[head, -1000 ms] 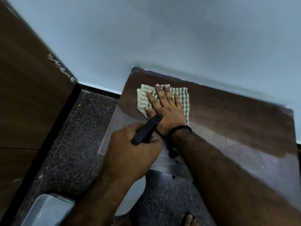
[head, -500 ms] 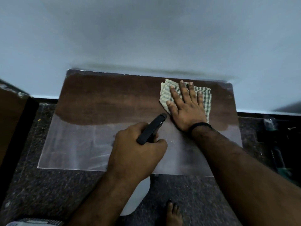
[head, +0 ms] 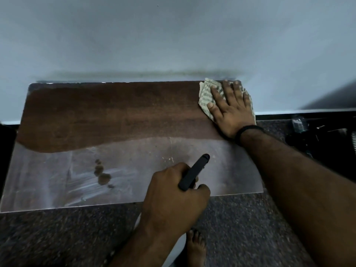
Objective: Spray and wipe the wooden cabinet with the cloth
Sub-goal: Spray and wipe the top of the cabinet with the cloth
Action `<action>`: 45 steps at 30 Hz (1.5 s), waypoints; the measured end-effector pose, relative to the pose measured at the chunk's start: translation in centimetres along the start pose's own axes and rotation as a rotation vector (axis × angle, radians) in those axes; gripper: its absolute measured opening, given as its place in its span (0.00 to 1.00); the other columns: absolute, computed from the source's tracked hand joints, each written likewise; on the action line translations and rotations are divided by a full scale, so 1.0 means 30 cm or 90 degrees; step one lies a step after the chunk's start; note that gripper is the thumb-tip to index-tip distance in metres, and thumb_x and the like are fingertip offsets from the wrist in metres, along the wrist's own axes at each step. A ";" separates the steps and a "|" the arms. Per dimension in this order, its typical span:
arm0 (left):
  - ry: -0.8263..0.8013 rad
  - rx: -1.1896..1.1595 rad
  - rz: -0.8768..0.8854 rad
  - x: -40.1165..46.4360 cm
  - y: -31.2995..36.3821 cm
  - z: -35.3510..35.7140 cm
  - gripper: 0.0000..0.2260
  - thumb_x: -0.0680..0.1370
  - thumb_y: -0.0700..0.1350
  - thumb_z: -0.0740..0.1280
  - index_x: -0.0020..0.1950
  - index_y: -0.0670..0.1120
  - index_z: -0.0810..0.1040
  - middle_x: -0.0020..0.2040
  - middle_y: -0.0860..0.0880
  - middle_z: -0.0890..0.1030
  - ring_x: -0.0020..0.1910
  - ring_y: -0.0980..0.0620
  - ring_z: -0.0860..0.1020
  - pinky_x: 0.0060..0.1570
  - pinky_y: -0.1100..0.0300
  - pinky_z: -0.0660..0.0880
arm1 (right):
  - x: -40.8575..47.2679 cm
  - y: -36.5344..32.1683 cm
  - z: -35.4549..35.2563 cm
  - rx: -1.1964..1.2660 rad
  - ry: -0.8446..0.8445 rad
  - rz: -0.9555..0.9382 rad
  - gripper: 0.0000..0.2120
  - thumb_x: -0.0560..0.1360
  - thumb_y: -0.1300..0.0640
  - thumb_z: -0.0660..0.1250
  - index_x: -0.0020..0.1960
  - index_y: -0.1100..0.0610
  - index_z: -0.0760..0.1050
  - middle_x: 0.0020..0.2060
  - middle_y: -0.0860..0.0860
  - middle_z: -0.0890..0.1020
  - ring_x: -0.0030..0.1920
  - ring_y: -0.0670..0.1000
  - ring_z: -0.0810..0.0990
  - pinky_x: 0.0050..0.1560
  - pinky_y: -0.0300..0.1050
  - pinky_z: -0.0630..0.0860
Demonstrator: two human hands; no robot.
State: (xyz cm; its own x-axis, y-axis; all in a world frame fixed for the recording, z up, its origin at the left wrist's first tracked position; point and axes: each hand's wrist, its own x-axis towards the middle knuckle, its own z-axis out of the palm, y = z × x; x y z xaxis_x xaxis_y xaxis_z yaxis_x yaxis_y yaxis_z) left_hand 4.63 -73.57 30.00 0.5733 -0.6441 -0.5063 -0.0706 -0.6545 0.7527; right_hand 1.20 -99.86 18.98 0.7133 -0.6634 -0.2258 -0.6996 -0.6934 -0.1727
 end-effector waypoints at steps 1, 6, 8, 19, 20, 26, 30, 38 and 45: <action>-0.001 0.003 -0.003 -0.003 -0.002 0.019 0.10 0.75 0.46 0.73 0.44 0.40 0.79 0.38 0.37 0.77 0.33 0.45 0.69 0.37 0.53 0.66 | 0.002 0.007 -0.004 0.000 -0.007 -0.009 0.28 0.83 0.36 0.44 0.81 0.38 0.43 0.81 0.44 0.38 0.79 0.50 0.31 0.78 0.57 0.33; 0.006 0.009 -0.028 -0.019 -0.012 0.072 0.12 0.74 0.45 0.74 0.34 0.47 0.73 0.28 0.49 0.68 0.28 0.49 0.64 0.31 0.62 0.63 | 0.001 0.052 -0.024 0.009 -0.031 -0.046 0.27 0.84 0.37 0.44 0.81 0.38 0.43 0.81 0.44 0.37 0.79 0.50 0.31 0.78 0.55 0.32; 0.015 0.023 -0.037 -0.024 -0.028 0.075 0.14 0.73 0.45 0.74 0.32 0.48 0.72 0.27 0.50 0.68 0.26 0.51 0.64 0.28 0.65 0.61 | -0.003 0.068 -0.027 0.017 -0.031 -0.049 0.27 0.84 0.37 0.45 0.81 0.39 0.43 0.81 0.44 0.37 0.79 0.50 0.31 0.78 0.54 0.33; 0.003 0.020 -0.041 -0.058 -0.091 0.102 0.12 0.74 0.44 0.75 0.34 0.45 0.76 0.28 0.48 0.71 0.27 0.49 0.67 0.29 0.62 0.64 | -0.008 0.080 -0.024 0.023 -0.033 -0.059 0.27 0.84 0.38 0.45 0.82 0.41 0.44 0.81 0.46 0.37 0.79 0.51 0.31 0.77 0.54 0.33; 0.008 0.016 -0.043 -0.063 -0.093 0.102 0.13 0.74 0.44 0.75 0.33 0.46 0.75 0.28 0.49 0.70 0.27 0.50 0.66 0.28 0.64 0.64 | -0.009 0.081 -0.024 0.023 -0.034 -0.059 0.27 0.84 0.38 0.45 0.82 0.41 0.44 0.81 0.46 0.37 0.79 0.51 0.30 0.77 0.54 0.33; 0.011 0.007 -0.037 -0.067 -0.119 0.065 0.05 0.74 0.43 0.75 0.41 0.43 0.82 0.32 0.42 0.79 0.29 0.41 0.73 0.30 0.57 0.70 | -0.028 0.081 -0.021 0.031 -0.037 -0.044 0.28 0.84 0.37 0.44 0.82 0.41 0.44 0.81 0.45 0.36 0.79 0.50 0.29 0.78 0.55 0.33; 0.034 0.015 -0.032 -0.076 -0.144 0.011 0.10 0.74 0.42 0.74 0.35 0.45 0.78 0.27 0.47 0.74 0.24 0.52 0.67 0.27 0.62 0.66 | -0.036 0.070 -0.024 0.025 -0.042 -0.029 0.28 0.84 0.37 0.43 0.82 0.41 0.44 0.80 0.45 0.35 0.78 0.49 0.28 0.78 0.55 0.33; 0.010 -0.001 -0.012 -0.086 -0.189 -0.057 0.10 0.74 0.43 0.75 0.35 0.45 0.78 0.28 0.43 0.74 0.24 0.53 0.66 0.25 0.66 0.64 | -0.064 0.051 -0.013 0.014 -0.036 -0.006 0.28 0.84 0.38 0.44 0.82 0.41 0.43 0.81 0.45 0.35 0.79 0.50 0.29 0.78 0.54 0.33; 0.008 -0.021 0.044 -0.095 -0.210 -0.056 0.08 0.74 0.40 0.75 0.38 0.40 0.79 0.34 0.37 0.77 0.33 0.39 0.72 0.33 0.56 0.66 | -0.180 0.051 0.037 0.005 -0.005 -0.020 0.27 0.84 0.38 0.44 0.81 0.41 0.44 0.81 0.46 0.37 0.80 0.50 0.32 0.78 0.54 0.34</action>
State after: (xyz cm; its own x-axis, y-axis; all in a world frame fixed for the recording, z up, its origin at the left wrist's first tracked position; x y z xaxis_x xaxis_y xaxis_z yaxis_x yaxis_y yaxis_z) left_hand 4.83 -66.94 27.39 0.5779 -0.6826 -0.4473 -0.0843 -0.5951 0.7992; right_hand -3.78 -97.02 18.86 0.7346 -0.6391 -0.2279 -0.6772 -0.7118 -0.1867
